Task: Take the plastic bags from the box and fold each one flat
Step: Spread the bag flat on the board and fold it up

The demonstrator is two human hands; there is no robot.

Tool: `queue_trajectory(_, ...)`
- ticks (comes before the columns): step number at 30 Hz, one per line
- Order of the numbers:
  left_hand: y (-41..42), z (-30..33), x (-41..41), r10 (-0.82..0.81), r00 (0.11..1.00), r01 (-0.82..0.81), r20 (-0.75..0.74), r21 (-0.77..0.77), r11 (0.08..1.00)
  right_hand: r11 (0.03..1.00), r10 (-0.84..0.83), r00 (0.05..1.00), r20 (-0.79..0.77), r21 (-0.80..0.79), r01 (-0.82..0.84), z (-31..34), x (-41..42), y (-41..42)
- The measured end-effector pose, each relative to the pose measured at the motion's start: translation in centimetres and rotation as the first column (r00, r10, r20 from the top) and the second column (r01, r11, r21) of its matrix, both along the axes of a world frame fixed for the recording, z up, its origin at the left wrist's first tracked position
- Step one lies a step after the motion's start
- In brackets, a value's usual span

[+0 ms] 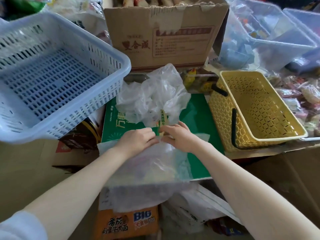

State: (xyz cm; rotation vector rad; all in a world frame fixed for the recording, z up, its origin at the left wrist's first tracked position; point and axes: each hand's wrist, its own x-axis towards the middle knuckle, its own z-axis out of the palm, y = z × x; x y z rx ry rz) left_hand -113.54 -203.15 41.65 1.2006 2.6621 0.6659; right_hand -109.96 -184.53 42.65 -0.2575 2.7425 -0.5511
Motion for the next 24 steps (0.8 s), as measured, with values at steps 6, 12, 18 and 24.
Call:
queue_trajectory(6, -1.5, -1.1, -3.8, 0.069, 0.974, -0.123, -0.215, -0.251, 0.96, 0.949, -0.276, 0.948, -0.157, 0.115, 0.295, -1.5, -3.2, 3.4)
queue_trajectory(12, -2.1, -3.9, -6.0, 0.236, 0.882, -0.349, -0.408, -0.231, 0.908, 0.95, -0.22, 0.884, -0.412, 0.114, 0.289, -2.8, -1.3, 1.0)
queue_trajectory(18, -3.7, -6.4, 2.2, 0.073, 0.997, -0.074, -0.016, -0.116, 0.99, 0.968, 0.126, 0.992, -0.007, 0.218, -0.121, -7.5, 6.8, -3.8)
queue_trajectory(24, -9.2, -7.7, 7.4, -0.04, 0.981, 0.126, 0.192, -0.464, 0.877, 0.955, -0.095, 0.995, 0.005, 0.281, 0.09, -9.1, 5.0, -2.5)
